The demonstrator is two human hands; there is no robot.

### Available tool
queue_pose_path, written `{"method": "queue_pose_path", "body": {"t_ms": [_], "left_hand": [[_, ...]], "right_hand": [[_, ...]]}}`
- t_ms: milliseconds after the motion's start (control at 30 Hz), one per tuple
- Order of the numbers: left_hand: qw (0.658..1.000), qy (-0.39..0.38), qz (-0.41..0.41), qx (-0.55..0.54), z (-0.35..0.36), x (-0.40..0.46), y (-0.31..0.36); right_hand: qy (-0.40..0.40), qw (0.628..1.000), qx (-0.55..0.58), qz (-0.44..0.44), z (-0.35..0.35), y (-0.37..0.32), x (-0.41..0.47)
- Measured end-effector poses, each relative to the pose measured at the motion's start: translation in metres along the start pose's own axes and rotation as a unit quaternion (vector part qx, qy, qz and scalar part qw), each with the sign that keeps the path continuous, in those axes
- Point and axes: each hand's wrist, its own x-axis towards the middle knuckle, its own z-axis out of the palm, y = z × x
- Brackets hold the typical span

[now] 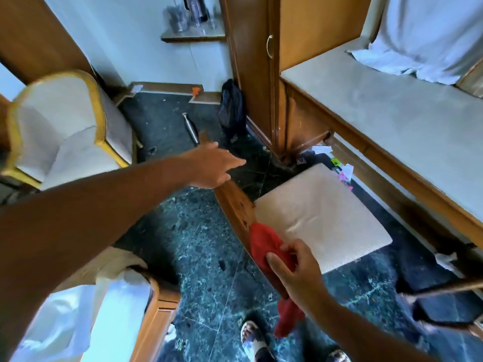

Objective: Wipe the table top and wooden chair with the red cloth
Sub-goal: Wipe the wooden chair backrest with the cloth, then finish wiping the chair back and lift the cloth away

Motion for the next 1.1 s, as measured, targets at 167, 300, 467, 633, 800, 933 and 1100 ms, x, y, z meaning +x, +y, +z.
{"method": "queue_pose_path", "body": {"t_ms": [167,300,467,633,800,933,1100], "left_hand": [[0.966,-0.088,0.118,-0.213,-0.01,-0.045,0.116],[0.959,-0.181,0.155,-0.155,-0.004,-0.027,0.165],[0.948,-0.22,0.166,-0.161,-0.025,0.018,0.15],[0.949,-0.147,0.187,-0.205,-0.086,0.084,0.15],[0.947,-0.058,0.223,-0.226,-0.175,0.167,0.208],[0.929,0.001,0.292,-0.226,-0.222,0.229,0.32],[0.894,0.112,0.343,-0.267,-0.264,0.295,0.515]], "right_hand": [[-0.113,0.986,0.114,0.034,-0.022,-0.008,0.008],[-0.189,0.929,0.261,0.182,-0.045,-0.002,0.004],[-0.18,0.961,0.184,0.103,-0.058,0.023,-0.004],[-0.02,1.0,-0.007,0.018,-0.098,0.01,0.018],[0.043,0.99,-0.132,0.0,-0.248,-0.023,0.025],[0.099,0.956,-0.274,0.028,-0.392,-0.023,-0.015],[0.184,0.895,-0.381,0.145,-0.57,0.008,-0.095]]}}
